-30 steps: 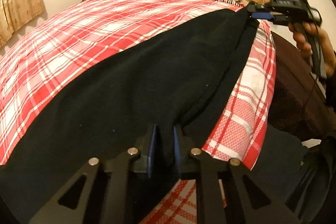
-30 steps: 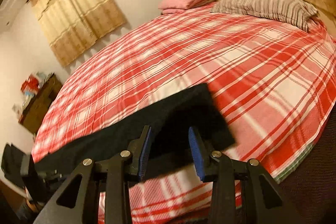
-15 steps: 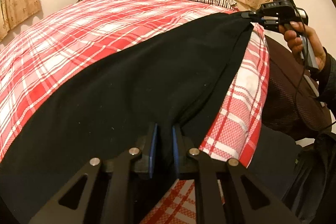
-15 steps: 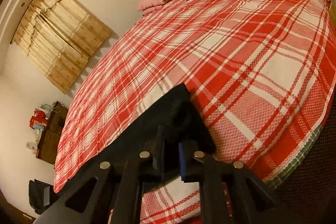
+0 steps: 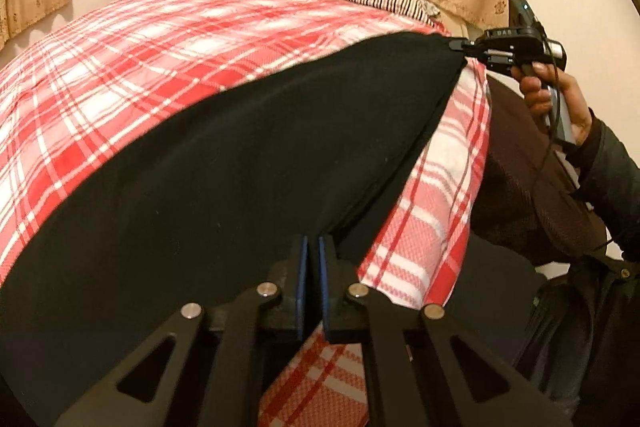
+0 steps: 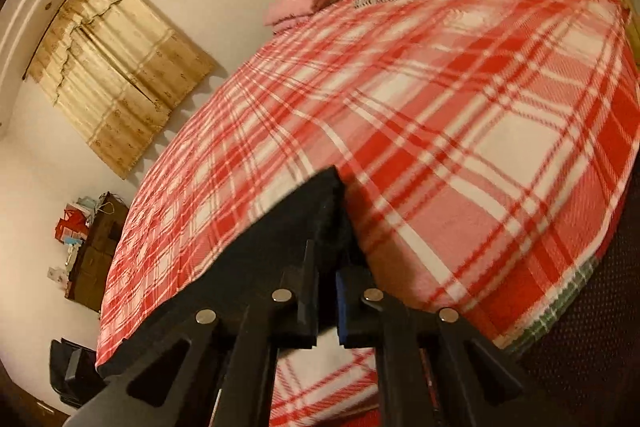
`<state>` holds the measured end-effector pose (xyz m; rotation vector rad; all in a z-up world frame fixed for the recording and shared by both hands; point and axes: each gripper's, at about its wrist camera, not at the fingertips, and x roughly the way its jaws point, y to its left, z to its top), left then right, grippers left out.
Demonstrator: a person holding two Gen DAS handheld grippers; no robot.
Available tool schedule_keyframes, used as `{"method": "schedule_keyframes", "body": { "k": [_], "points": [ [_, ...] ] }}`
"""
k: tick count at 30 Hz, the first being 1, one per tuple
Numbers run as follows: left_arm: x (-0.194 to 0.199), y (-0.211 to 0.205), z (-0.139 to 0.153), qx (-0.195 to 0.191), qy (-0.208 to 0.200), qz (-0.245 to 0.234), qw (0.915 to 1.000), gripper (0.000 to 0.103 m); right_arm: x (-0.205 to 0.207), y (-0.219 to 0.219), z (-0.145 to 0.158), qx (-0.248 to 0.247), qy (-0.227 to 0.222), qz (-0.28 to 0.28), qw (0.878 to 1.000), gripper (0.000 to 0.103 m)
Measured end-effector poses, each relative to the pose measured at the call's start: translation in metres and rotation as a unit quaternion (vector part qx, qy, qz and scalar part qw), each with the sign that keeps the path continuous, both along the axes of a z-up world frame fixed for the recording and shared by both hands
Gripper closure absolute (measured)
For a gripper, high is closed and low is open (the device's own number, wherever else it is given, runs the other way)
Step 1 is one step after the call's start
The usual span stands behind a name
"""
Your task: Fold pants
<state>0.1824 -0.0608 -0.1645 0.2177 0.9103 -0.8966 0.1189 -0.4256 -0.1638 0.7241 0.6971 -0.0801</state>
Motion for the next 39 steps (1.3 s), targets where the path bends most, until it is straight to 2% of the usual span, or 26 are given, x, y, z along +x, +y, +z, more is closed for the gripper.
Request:
{"method": "schedule_keyframes", "body": {
  "k": [5,11,15,17,19,20,22,25,27,31,35,37,39],
  "points": [
    [-0.005,-0.001,0.002,-0.006,-0.003,-0.005,1.0,0.097,-0.003,0.004,0.014,-0.013,-0.011,0.016,1.0,0.097],
    [-0.007,0.001,-0.008,0.0,0.012,-0.009,0.9999,0.097,-0.003,-0.003,-0.002,-0.015,0.017,0.009,1.0,0.097],
    [-0.008,0.006,-0.005,-0.011,0.013,0.0,0.9999,0.097,-0.009,0.008,0.01,-0.064,0.015,0.012,0.998,0.094],
    [-0.008,0.012,0.002,-0.02,0.006,0.013,0.9997,0.097,-0.014,0.013,0.024,-0.116,0.016,-0.013,0.993,0.082],
    [-0.01,0.02,0.012,-0.039,-0.002,0.024,0.9989,0.097,-0.021,0.016,0.04,-0.158,0.003,-0.036,0.987,0.052],
    [-0.012,0.026,0.019,-0.047,-0.012,0.034,0.9982,0.097,-0.024,0.02,0.049,-0.175,-0.008,-0.045,0.983,0.047],
    [-0.014,0.036,0.028,-0.059,-0.029,0.049,0.9966,0.096,-0.026,0.035,0.064,-0.206,-0.03,-0.04,0.977,0.045],
    [-0.009,0.047,0.028,-0.056,-0.037,0.073,0.995,0.094,-0.01,0.075,0.072,-0.22,-0.047,0.039,0.974,0.045],
    [-0.001,0.051,0.02,-0.05,-0.031,0.094,0.9938,0.093,0.009,0.117,0.064,-0.214,-0.051,0.122,0.968,0.045],
    [0.012,0.055,-0.001,-0.044,-0.005,0.125,0.9912,0.092,0.036,0.192,0.035,-0.219,-0.03,0.241,0.945,0.045],
    [0.0,0.052,-0.016,-0.034,0.02,0.107,0.9934,0.091,0.046,0.24,-0.006,-0.207,0.023,0.315,0.926,0.045],
    [-0.006,0.053,-0.017,-0.038,0.026,0.102,0.9937,0.088,0.045,0.248,-0.024,-0.195,0.053,0.343,0.917,0.045],
    [-0.007,0.057,-0.02,-0.052,0.048,0.104,0.992,0.087,0.036,0.252,-0.036,-0.21,0.068,0.353,0.909,0.045]
  ]
}}
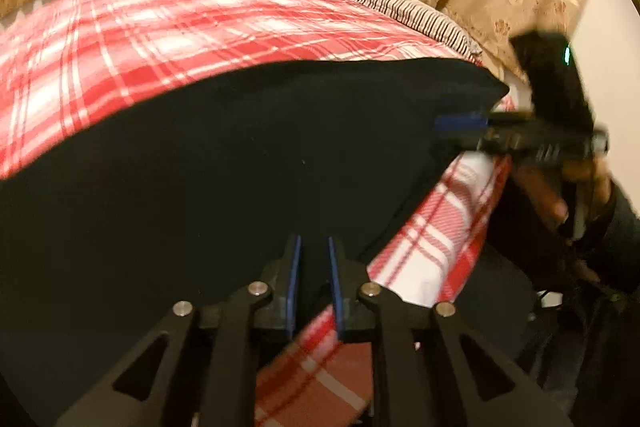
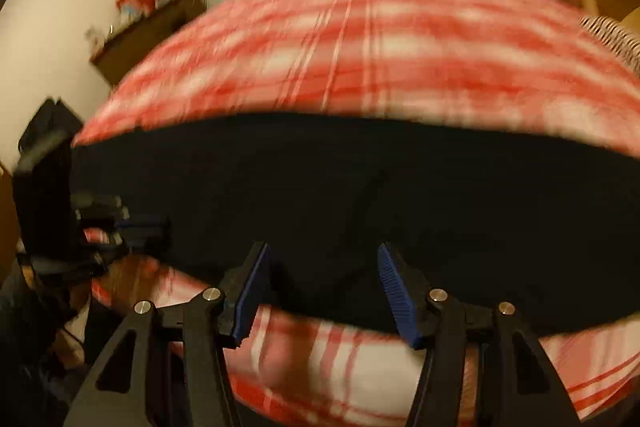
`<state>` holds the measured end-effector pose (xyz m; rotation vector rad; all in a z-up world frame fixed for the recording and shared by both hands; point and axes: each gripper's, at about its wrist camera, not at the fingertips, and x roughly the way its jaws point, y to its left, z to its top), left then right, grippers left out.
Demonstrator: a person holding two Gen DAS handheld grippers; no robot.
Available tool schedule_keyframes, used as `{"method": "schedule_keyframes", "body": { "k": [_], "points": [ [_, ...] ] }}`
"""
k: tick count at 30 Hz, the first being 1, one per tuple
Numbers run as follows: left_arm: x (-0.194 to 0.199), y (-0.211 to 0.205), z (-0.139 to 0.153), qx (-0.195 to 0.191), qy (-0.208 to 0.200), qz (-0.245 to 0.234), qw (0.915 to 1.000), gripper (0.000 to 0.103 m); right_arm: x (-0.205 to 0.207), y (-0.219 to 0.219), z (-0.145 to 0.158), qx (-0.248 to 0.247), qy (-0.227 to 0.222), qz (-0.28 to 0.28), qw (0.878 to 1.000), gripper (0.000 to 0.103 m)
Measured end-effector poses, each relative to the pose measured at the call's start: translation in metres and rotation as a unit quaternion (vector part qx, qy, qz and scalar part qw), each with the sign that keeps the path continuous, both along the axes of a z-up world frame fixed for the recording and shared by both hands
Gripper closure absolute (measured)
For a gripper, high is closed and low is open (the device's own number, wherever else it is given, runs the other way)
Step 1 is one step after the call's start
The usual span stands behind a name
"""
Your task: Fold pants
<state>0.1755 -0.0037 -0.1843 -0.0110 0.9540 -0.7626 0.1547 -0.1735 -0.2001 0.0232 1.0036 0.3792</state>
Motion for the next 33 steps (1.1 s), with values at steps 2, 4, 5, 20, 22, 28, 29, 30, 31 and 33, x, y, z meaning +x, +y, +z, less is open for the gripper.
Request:
{"method": "schedule_keyframes", "body": {
  "k": [2,4,5,20,22,28,29,30,31,33],
  "points": [
    [-0.002,0.003,-0.004,-0.012,0.011,-0.005,0.9999,0.087,-0.006,0.004,-0.003,-0.018,-0.001,0.013,1.0,0.045],
    [-0.007,0.005,0.0,-0.015,0.003,-0.003,0.9999,0.087,-0.008,0.007,0.002,-0.032,-0.002,0.02,0.999,0.045],
    [-0.009,0.006,0.004,-0.013,-0.003,-0.002,0.9999,0.087,-0.009,0.008,0.006,-0.033,-0.008,0.02,0.999,0.045],
    [-0.015,0.028,0.009,0.025,-0.06,0.067,0.9956,0.037,0.0,0.087,-0.011,-0.028,-0.026,0.116,0.993,0.045],
    [-0.018,0.034,0.008,0.032,-0.058,0.073,0.9952,0.037,-0.007,0.089,-0.013,-0.044,-0.03,0.13,0.99,0.045],
    [-0.039,0.095,0.039,0.073,-0.118,0.147,0.9793,0.037,0.013,0.086,0.016,0.025,-0.019,0.147,0.989,0.045],
    [-0.04,0.11,0.044,0.08,-0.128,0.166,0.9745,0.034,0.02,0.091,0.023,0.032,-0.025,0.151,0.988,0.045],
    [-0.042,0.128,0.05,0.091,-0.138,0.191,0.9677,0.032,0.027,0.1,0.03,0.034,-0.033,0.156,0.987,0.045],
    [-0.043,0.144,0.053,0.101,-0.148,0.211,0.961,0.029,0.032,0.11,0.035,0.036,-0.039,0.163,0.985,0.045],
    [-0.043,0.175,0.055,0.121,-0.16,0.249,0.9476,0.027,0.049,0.13,0.044,0.05,-0.05,0.181,0.981,0.045]
  ]
}}
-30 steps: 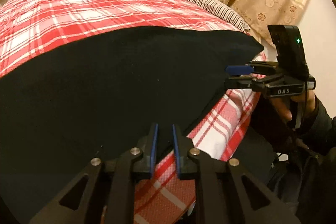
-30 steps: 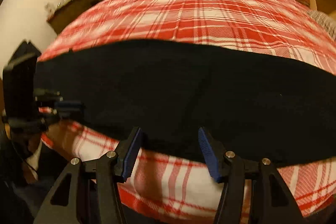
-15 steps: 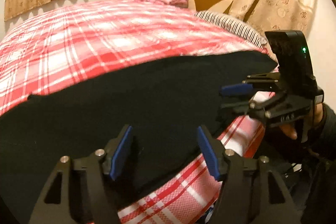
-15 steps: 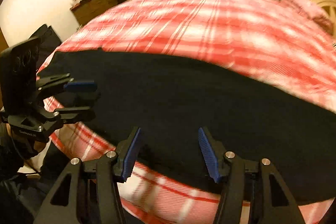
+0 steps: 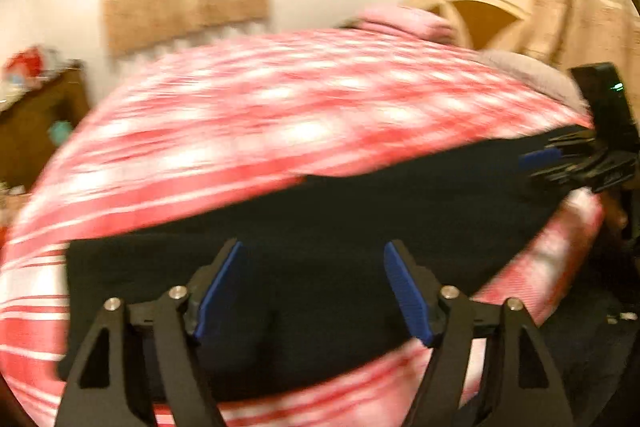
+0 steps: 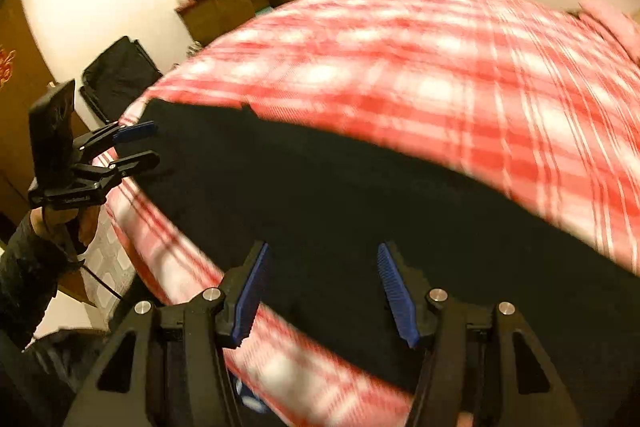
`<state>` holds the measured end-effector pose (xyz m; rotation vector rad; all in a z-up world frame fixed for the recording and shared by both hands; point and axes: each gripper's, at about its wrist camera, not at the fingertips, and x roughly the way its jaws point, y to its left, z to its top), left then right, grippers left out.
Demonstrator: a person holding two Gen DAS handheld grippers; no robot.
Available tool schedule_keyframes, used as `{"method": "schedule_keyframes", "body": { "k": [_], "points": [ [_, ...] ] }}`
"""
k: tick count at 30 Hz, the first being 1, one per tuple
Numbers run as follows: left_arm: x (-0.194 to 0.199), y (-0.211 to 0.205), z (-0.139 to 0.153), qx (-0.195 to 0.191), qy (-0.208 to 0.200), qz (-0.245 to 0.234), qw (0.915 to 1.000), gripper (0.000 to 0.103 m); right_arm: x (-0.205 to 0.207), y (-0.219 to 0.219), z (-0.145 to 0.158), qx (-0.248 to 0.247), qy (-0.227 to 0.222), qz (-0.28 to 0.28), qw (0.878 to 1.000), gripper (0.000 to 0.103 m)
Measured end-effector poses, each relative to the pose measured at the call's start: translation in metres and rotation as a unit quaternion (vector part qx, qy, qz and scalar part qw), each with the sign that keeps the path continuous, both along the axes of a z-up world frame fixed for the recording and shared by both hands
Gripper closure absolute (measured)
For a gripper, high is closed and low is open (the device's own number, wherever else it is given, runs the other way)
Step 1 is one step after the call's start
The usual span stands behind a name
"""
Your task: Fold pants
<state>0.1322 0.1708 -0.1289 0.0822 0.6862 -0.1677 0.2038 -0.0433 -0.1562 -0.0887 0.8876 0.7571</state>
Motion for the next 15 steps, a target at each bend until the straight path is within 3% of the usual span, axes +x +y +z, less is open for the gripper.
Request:
{"method": "schedule_keyframes", "body": {
  "k": [5,10,15],
  "points": [
    [-0.002,0.076,-0.016,-0.003,0.006,0.097,0.9953,0.027,0.046,0.055,0.002,0.025,0.013,0.021,0.999,0.045],
    [-0.01,0.105,-0.038,-0.002,0.023,0.148,0.9888,0.027,0.089,0.107,-0.009,0.057,0.059,0.017,0.996,0.045],
    [-0.015,0.097,-0.043,0.017,0.006,0.141,0.9898,0.024,0.131,0.148,-0.029,0.085,0.125,0.011,0.988,0.049]
  ]
}}
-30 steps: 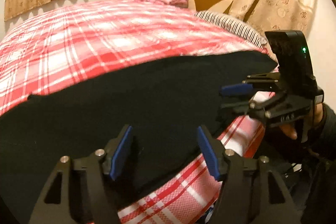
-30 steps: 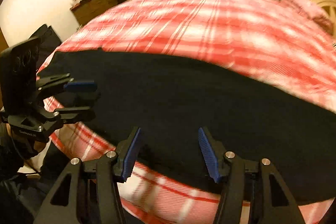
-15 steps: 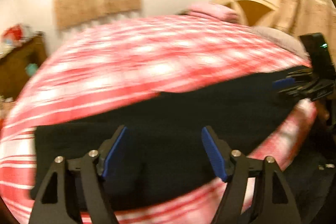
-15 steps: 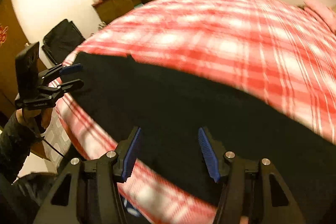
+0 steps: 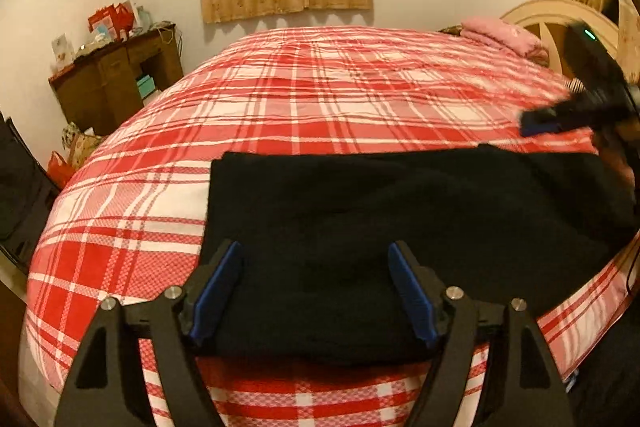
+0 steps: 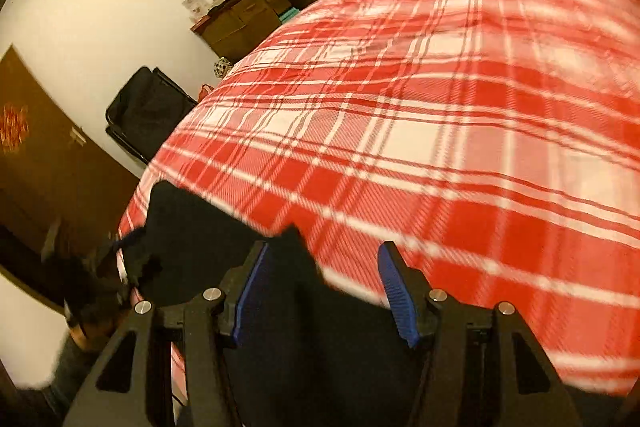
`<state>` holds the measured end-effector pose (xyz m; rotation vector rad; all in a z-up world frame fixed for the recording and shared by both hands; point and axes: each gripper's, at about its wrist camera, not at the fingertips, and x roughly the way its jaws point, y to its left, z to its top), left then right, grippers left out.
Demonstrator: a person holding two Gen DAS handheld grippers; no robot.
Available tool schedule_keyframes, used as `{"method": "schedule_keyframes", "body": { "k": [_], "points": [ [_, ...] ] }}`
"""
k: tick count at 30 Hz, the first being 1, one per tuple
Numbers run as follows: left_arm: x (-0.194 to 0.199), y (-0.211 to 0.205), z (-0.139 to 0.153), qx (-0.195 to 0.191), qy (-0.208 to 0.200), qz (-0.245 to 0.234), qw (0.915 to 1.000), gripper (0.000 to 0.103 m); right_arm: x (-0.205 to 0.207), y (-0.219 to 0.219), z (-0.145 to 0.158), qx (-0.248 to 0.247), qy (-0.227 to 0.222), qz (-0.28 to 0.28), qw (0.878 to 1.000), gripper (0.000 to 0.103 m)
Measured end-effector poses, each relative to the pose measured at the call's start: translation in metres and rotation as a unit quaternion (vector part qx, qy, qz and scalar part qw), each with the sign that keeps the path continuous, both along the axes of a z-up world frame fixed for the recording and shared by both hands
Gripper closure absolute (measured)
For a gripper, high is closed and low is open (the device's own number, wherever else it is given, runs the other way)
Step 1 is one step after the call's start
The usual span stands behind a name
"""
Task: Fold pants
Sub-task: 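Smooth the folded pants with the right tool while the left tool hovers above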
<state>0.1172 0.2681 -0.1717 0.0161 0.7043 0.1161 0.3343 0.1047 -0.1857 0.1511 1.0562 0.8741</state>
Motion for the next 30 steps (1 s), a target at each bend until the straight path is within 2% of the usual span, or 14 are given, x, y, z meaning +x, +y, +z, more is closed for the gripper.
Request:
{"method": "schedule_keyframes", "body": {
  "k": [2,5,7,8,9,10,13,17,22,26,30],
  "points": [
    [0.001,0.0,-0.002,0.018,0.006,-0.007,0.9998,0.024,0.005,0.012,-0.006,-0.001,0.013,0.009,1.0,0.053],
    [-0.004,0.002,-0.002,0.014,0.0,-0.01,0.9999,0.024,0.007,0.035,-0.02,-0.014,0.04,0.029,0.999,0.058],
    [-0.008,0.005,-0.002,0.011,-0.005,-0.011,0.9999,0.024,0.003,0.042,-0.024,-0.022,0.036,0.036,0.998,0.063],
    [-0.009,0.006,-0.003,0.013,-0.008,-0.012,0.9998,0.024,0.003,0.043,-0.024,-0.02,0.035,0.038,0.998,0.069],
    [-0.01,0.005,-0.004,0.017,-0.01,-0.013,0.9997,0.024,0.004,0.043,-0.026,-0.01,0.049,0.043,0.998,0.089],
    [-0.01,0.004,-0.004,0.02,-0.011,-0.013,0.9996,0.024,0.006,0.041,-0.027,0.0,0.056,0.039,0.998,0.095],
    [-0.01,0.003,-0.004,0.028,-0.009,-0.013,0.9995,0.024,0.006,0.031,-0.018,0.039,0.056,0.03,0.997,0.097],
    [-0.01,0.005,-0.003,0.028,-0.008,-0.01,0.9995,0.024,0.001,0.026,-0.003,0.054,0.037,0.015,0.998,0.098],
    [-0.012,0.003,-0.005,0.035,-0.011,-0.011,0.9993,0.023,0.017,0.029,-0.038,0.015,0.056,-0.004,0.998,0.099],
    [-0.013,0.004,-0.004,0.031,-0.009,-0.008,0.9994,0.023,0.017,0.016,-0.033,0.048,0.067,-0.01,0.997,0.097],
    [-0.013,0.009,-0.004,0.034,-0.01,0.005,0.9993,0.022,-0.001,0.0,-0.01,0.01,0.007,-0.002,1.0,0.096]
  ]
}}
